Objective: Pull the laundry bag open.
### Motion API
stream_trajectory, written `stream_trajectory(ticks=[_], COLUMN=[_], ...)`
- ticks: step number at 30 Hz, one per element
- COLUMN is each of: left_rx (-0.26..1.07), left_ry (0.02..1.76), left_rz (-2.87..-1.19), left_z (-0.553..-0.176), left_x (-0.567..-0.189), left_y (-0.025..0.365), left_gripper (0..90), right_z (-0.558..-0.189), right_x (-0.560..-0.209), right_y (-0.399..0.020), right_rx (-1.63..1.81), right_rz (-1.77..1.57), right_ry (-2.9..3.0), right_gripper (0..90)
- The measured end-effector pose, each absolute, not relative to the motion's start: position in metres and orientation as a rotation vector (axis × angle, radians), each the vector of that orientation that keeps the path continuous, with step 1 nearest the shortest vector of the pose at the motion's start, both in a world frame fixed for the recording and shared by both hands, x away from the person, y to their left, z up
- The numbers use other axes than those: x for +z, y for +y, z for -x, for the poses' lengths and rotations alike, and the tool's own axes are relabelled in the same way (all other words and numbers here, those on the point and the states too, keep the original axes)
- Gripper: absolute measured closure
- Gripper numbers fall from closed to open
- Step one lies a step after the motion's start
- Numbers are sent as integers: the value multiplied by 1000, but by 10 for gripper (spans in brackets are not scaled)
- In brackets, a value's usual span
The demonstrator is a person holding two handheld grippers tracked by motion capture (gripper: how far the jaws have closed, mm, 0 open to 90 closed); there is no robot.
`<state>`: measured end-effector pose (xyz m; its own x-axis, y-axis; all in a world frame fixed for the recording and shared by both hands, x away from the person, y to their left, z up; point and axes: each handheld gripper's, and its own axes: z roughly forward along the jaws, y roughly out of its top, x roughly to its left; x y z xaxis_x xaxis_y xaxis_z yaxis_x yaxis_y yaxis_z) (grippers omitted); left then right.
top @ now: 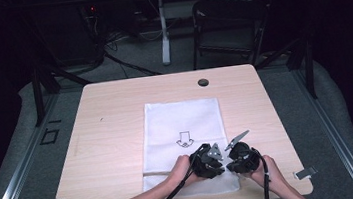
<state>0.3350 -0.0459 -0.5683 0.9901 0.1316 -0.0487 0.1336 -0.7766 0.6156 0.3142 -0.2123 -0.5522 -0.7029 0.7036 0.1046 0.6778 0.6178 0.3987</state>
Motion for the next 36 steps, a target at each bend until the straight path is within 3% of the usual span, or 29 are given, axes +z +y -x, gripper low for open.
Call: stream_trajectory(ticks=[6,36], left_rx=[-4,-6], left_ry=[177,183], left_rz=[-2485,-2485], left_z=[-335,-336], left_x=[-566,-562], left_y=[-47,-44], left_gripper=[811,818], right_z=[-314,-316], right_x=[-552,-553], right_y=[-212,-213], right_rx=[620,632], right_rz=[-1182,-1221], right_ry=[2760,2760], right_gripper=[900,900])
